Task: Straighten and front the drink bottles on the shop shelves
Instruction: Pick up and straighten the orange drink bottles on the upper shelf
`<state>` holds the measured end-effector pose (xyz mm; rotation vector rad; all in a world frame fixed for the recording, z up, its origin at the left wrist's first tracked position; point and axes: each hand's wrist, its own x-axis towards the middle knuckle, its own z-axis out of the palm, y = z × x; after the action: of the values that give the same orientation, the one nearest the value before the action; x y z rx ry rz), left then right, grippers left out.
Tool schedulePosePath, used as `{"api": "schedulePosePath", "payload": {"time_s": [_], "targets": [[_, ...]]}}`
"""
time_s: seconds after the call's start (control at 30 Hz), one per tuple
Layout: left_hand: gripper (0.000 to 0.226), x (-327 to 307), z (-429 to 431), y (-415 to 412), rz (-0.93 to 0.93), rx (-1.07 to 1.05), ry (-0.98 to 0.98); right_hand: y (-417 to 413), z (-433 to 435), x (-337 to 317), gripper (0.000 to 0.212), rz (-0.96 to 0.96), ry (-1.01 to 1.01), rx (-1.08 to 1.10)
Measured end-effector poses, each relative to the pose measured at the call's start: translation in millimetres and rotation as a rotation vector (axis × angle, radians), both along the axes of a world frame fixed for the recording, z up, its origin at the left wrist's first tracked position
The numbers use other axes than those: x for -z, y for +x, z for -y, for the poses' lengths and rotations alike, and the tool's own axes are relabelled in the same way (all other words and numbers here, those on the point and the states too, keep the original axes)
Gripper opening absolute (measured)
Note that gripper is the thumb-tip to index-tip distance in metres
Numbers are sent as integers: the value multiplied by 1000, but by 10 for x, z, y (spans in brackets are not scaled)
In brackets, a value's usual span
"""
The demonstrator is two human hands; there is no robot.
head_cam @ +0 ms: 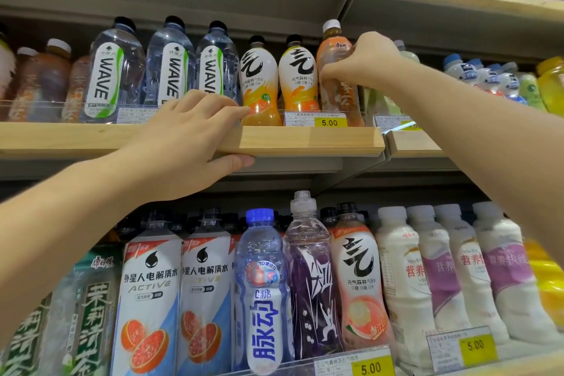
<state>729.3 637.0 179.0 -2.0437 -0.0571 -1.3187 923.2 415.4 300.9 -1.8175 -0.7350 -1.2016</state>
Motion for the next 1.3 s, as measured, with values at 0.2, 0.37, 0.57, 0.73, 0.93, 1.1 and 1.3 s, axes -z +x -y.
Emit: {"api": "schedulePosePath", "payload": {"time_s": [0.2,0.37,0.57,0.73,0.93,1.1,1.3], "targets": [[84,-9,1,-9,-4,29,-8,-105,112,47,71,-22,28,-158],[84,-14,-37,0,6,51,-3,-142,159,155,86,48,6,-164],[81,-5,-22,-21,-12,109,-27,-126,180,338,69,221,119,-222],[83,-7,-52,-58,-12,139,-79,-186,277,319,72,279,251,-352],[85,16,-160,-120,29,119,-123,-229,255,311,75,307,277,-434],[88,40,-241,-227,40,98,-133,-415,217,324,71,361,320,-454],[84,77,-410,-473,38,99,-164,-800,117,316,71,311,284,-478]]}}
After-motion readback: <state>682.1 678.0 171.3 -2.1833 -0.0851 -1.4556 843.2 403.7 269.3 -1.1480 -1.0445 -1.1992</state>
